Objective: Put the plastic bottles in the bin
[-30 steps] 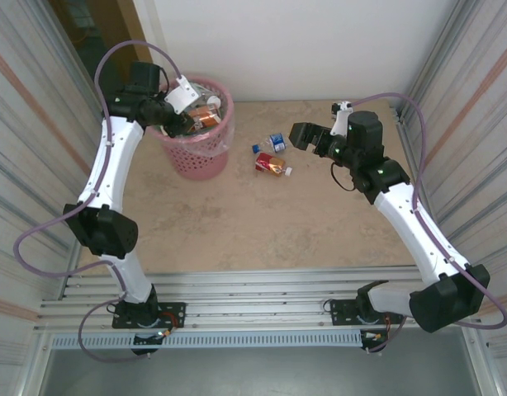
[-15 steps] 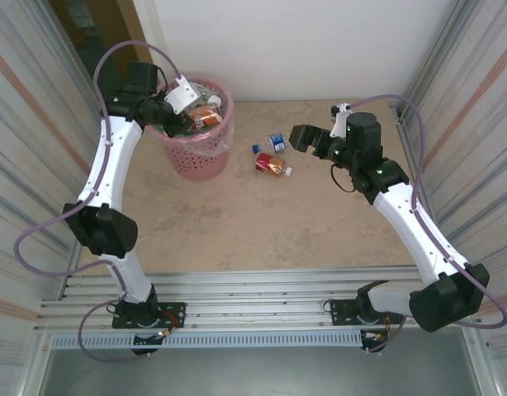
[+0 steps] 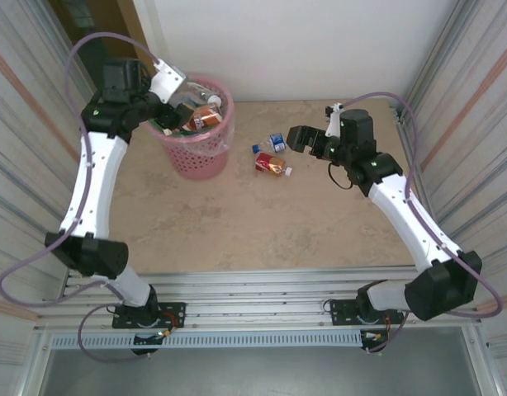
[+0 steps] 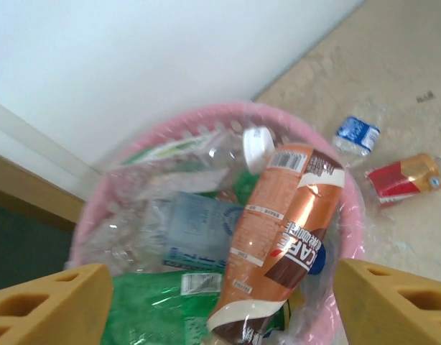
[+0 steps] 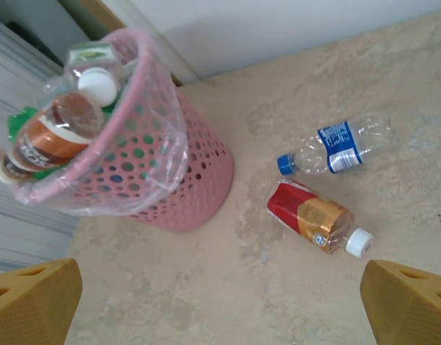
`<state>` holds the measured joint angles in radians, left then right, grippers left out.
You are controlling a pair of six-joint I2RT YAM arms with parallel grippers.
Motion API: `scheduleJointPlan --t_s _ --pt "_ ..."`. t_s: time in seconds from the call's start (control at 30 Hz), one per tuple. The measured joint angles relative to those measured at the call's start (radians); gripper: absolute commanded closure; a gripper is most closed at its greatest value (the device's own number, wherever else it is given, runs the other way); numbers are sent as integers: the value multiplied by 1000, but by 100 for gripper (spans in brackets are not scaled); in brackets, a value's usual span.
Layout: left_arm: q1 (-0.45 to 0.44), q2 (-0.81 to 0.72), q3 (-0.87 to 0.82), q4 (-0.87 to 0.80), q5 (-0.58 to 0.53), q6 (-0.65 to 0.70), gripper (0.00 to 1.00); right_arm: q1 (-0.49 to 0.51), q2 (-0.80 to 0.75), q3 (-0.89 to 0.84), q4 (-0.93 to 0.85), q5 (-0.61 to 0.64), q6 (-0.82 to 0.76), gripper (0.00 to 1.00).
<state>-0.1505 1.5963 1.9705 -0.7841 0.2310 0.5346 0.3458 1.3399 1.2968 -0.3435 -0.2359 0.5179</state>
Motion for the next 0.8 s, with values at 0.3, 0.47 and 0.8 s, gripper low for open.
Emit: scheduleJointPlan --t_s 0.3,0.47,0.8 --pt "0 -378 -402 258 -18 -327 1 -12 218 134 -123 -72 -161 2" --pt "0 -557 -680 376 -14 -528 1 -7 351 190 -185 -82 -276 2" --pt "0 -840 -1136 431 -142 -844 1 16 605 321 -264 -50 -457 1"
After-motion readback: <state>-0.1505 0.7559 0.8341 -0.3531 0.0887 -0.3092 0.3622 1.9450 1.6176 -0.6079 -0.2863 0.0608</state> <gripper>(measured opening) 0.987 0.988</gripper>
